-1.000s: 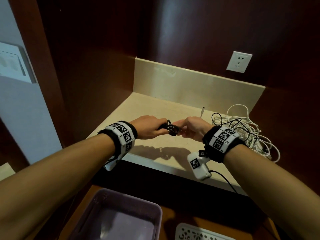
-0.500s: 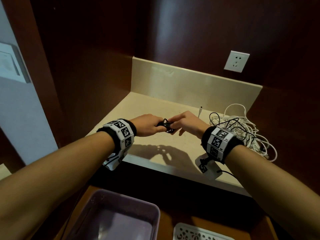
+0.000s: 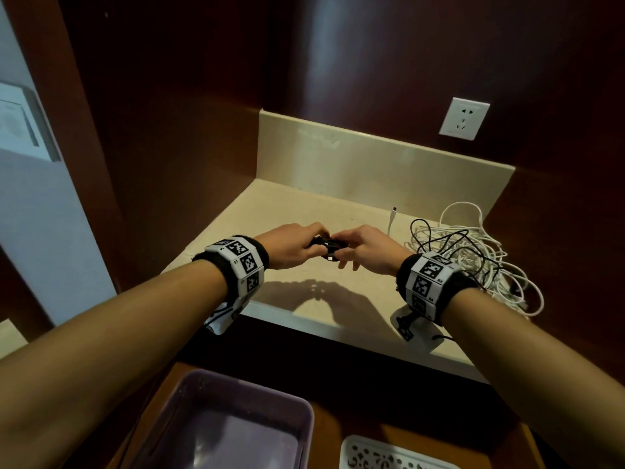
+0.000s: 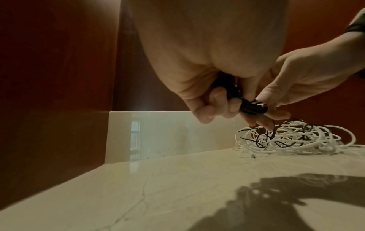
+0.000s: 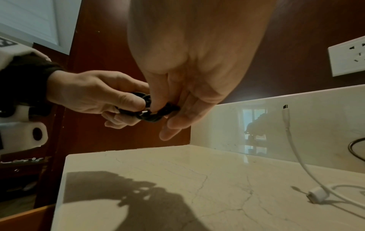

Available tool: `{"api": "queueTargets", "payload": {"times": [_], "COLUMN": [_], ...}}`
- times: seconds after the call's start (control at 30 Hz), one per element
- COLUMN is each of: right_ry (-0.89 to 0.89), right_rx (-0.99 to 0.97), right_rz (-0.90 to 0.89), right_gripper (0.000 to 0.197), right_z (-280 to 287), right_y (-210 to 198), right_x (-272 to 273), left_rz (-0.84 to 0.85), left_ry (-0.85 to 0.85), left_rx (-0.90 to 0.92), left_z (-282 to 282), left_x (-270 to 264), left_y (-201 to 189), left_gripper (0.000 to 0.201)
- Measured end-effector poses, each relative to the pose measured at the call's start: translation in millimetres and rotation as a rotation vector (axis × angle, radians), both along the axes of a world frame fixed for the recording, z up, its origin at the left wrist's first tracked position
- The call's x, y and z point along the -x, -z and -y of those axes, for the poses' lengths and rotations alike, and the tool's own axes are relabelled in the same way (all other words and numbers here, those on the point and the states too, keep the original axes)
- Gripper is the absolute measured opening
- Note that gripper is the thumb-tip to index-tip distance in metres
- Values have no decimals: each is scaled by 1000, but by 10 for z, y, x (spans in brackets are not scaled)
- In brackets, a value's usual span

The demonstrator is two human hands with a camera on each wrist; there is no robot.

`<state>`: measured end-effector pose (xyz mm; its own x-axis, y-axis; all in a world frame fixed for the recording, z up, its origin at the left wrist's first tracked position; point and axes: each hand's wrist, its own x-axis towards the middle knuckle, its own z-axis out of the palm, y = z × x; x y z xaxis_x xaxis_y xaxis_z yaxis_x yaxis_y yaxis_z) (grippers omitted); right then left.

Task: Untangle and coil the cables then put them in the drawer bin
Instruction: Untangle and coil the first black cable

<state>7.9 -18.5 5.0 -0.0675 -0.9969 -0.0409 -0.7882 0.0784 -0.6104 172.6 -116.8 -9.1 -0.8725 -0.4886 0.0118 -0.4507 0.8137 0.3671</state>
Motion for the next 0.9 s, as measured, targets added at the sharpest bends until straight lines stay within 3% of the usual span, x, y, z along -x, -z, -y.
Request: {"api": "queueTargets", "payload": {"times": [0.17,0.33,0.57,0.77,0.9], "right_ry": [-10,61,121,149,153], "right_rx": [-48,-53,-122,-136,-174], "right_rz": [82,310,665,781,753], "right_gripper": [21,20,23,22,22], "right_z": [-24,-38,-59,-56,-57], "right_y": [26,54,22,66,42], "right_x": [32,41,38,44,44], "left_rz": [3,-4,-7,-22,5], "left_ry": [31,54,63,94,120], "left_rx": [10,17,97,69,66], "left_z": [-36,-49,-91,-104,-103], "left_x": [15,41,65,30,11], "left_y": [23,-1,-56,-40,-18], "left_gripper": [44,33,34,34,35]}}
